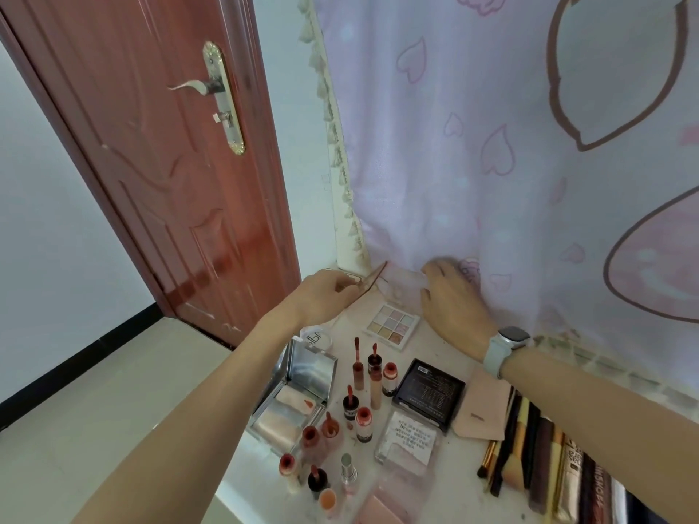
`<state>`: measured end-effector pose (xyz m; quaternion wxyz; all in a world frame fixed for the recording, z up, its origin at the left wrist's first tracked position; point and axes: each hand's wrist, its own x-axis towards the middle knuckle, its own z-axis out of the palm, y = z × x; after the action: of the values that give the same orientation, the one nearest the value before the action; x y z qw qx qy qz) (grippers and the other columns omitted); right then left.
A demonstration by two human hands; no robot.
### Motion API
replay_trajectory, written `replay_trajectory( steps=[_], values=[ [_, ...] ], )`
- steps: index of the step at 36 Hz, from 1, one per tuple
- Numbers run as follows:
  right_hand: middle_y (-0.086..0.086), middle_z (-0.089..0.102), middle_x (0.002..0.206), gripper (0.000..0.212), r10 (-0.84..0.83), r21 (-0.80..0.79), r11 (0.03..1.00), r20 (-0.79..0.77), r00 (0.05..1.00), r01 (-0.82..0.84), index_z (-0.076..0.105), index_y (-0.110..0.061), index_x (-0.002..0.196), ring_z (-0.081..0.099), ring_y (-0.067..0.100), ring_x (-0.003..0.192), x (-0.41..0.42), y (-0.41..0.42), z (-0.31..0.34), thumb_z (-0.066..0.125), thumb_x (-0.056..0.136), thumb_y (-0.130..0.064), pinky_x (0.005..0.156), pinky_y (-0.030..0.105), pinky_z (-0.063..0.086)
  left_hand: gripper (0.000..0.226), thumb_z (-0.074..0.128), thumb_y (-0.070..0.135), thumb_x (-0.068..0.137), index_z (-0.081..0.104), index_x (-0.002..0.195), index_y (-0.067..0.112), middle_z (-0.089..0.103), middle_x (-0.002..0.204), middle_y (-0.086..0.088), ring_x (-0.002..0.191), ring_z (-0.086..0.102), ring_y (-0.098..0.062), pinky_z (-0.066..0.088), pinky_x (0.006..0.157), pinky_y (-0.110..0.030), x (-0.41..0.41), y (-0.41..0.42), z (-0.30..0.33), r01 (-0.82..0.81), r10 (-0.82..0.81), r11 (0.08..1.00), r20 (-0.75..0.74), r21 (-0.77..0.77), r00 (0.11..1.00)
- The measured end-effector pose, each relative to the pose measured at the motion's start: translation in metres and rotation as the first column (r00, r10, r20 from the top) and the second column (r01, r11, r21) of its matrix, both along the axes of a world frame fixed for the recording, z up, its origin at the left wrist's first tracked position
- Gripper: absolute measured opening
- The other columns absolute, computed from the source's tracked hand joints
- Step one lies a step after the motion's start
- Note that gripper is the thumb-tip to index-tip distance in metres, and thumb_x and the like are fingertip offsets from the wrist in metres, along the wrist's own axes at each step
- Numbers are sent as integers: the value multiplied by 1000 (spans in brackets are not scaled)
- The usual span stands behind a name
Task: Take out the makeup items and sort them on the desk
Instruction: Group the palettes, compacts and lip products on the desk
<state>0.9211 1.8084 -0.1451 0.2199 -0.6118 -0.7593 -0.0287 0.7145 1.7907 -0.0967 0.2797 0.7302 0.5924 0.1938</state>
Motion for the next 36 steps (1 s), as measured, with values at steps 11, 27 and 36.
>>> replay_trajectory(
  steps=[11,27,36],
  values=[
    [3,48,133,61,271,-542,813,31,962,-211,36,-19,141,46,18,119,4,-68,1,54,89,-47,95,25,37,31,46,21,98,60,123,11,62,123,-4,112,56,-17,42,96,-27,3,-52,17,-80,74,943,30,324,997],
    [2,62,111,40,175,-562,802,-99,980,-200,62,-3,114,58,22,101,0,-60,-8,72,80,-23,74,22,40,28,48,19,96,60,122,16,61,121,6,105,55,-5,42,91,-21,14,-118,3,-146,88,925,176,350,980],
    [-4,45,86,19,51,-300,926,-506,861,-231,46,-13,87,49,19,84,25,-57,22,64,84,-6,61,15,37,20,48,14,96,61,110,21,64,106,8,92,64,-5,52,82,-19,43,-141,4,-212,121,975,622,73,773]
  ],
)
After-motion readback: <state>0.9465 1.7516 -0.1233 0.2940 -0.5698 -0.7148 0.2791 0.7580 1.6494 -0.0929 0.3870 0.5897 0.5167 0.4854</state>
